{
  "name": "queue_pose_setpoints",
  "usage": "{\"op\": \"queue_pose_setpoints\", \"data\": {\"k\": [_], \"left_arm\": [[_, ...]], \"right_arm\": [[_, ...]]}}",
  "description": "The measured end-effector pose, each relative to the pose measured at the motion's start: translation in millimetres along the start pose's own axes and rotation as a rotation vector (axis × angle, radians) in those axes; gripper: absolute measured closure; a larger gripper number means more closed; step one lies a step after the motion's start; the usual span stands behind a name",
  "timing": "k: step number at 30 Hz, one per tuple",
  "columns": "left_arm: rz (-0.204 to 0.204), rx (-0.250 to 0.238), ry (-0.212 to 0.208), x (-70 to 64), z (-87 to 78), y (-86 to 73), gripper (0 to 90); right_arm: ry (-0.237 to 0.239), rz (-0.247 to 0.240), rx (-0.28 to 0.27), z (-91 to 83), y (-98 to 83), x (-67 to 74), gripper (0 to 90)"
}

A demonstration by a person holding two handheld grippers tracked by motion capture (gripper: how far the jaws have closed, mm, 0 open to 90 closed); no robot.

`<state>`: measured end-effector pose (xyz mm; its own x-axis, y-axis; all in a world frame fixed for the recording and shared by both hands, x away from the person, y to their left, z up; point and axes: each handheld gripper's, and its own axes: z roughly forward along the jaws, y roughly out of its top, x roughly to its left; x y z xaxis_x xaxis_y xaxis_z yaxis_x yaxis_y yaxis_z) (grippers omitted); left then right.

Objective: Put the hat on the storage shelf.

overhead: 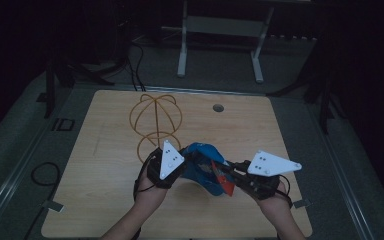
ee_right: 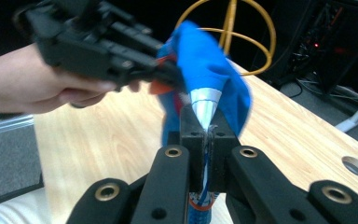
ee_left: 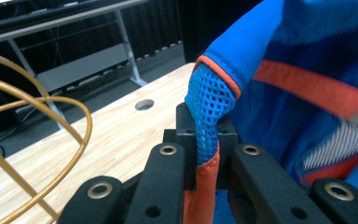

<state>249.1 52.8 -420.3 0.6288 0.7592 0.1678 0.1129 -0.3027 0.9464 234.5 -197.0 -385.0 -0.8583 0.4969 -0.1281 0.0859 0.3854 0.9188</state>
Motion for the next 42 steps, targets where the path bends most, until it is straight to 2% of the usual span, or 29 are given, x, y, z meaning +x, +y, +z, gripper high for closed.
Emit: {"op": "queue_pose_setpoints", "data": {"k": [1,5,7,8,9,10,11,12,13,15,18,19,20,21,23,27,30,31,32,34,35,36,38,41,42], "left_arm": [[0.002,-0.007,-0.008,-0.2,-0.5,0.9,86.8],[0.004,-0.058,-0.052,1.1,-4.1,3.5,86.7],[-0.012,-0.085,-0.089,3.3,-5.2,3.9,86.7],[-0.014,-0.096,-0.088,4.4,-5.6,3.9,86.7],[-0.009,-0.101,-0.092,6.3,-6.0,4.0,86.7],[-0.010,-0.118,-0.127,9.1,-6.7,3.8,86.7],[0.008,-0.128,-0.133,10.7,-7.9,3.6,86.7],[0.017,-0.137,-0.146,11.7,-8.6,3.3,86.7],[0.028,-0.157,-0.177,13.7,-10.1,2.8,86.7],[0.056,-0.176,-0.209,16.7,-13.5,2.2,86.6],[0.073,-0.212,-0.258,21.2,-17.8,0.8,86.6],[0.074,-0.231,-0.292,23.6,-19.6,-0.2,86.6],[0.074,-0.237,-0.299,25.2,-20.8,-0.9,86.5],[0.061,-0.244,-0.333,27.7,-21.4,-1.3,86.5],[0.051,-0.257,-0.351,30.2,-23.1,-2.3,86.5],[-0.001,-0.297,-0.487,37.2,-24.8,-5.0,86.4],[-0.017,-0.309,-0.547,38.1,-24.6,-7.0,86.4],[-0.018,-0.310,-0.546,37.7,-24.5,-7.5,86.4],[-0.032,-0.310,-0.568,37.7,-24.0,-8.0,86.4],[-0.047,-0.319,-0.582,36.9,-23.4,-8.7,86.4],[-0.052,-0.322,-0.600,36.4,-23.1,-8.8,86.4],[-0.051,-0.326,-0.598,35.7,-23.1,-8.9,86.4],[-0.050,-0.326,-0.606,34.7,-22.6,-8.4,86.4],[-0.052,-0.326,-0.606,34.5,-22.4,-7.7,86.4],[-0.057,-0.324,-0.608,34.9,-22.4,-7.4,86.4]], "right_arm": [[0.012,0.009,-0.006,-0.7,-1.0,2.8,87.4],[0.040,-0.007,-0.020,-5.6,-2.2,14.4,77.3],[0.059,0.001,-0.041,-11.2,-1.8,20.3,72.9],[0.082,0.007,-0.051,-13.5,-1.2,22.4,71.2],[0.103,0.002,-0.059,-16.6,0.1,26.6,68.2],[0.108,-0.017,-0.065,-19.8,1.9,31.7,66.1],[0.116,-0.038,-0.070,-23.0,3.7,35.8,65.8],[0.114,-0.056,-0.078,-27.0,5.6,39.0,64.6],[0.106,-0.061,-0.085,-29.5,6.5,39.6,64.5],[0.086,-0.069,-0.096,-35.3,7.2,36.6,63.0],[0.045,-0.032,-0.102,-40.9,2.6,21.6,62.6],[0.030,-0.024,-0.099,-41.2,0.7,17.8,62.5],[0.014,-0.008,-0.087,-40.1,-3.2,10.9,61.7],[0.012,0.004,-0.070,-37.8,-6.7,5.9,60.0],[0.004,0.012,-0.030,-32.0,-13.3,-0.2,57.7],[0.029,0.007,0.032,-17.1,-25.6,-1.5,51.1],[0.065,0.012,0.030,-11.0,-27.6,1.8,49.0],[0.081,0.014,0.028,-9.5,-27.2,3.7,49.0],[0.092,0.010,0.024,-8.3,-26.7,5.1,49.0],[0.126,-0.001,0.019,-4.9,-25.6,10.2,48.8],[0.132,-0.013,0.016,-2.7,-25.2,12.7,49.1],[0.127,-0.022,0.016,-0.2,-24.9,14.9,50.6],[0.136,-0.013,0.015,3.5,-24.5,15.9,51.5],[0.146,-0.017,0.001,5.8,-23.7,17.3,60.1],[0.142,-0.020,-0.004,6.1,-23.0,17.9,66.0]]}}
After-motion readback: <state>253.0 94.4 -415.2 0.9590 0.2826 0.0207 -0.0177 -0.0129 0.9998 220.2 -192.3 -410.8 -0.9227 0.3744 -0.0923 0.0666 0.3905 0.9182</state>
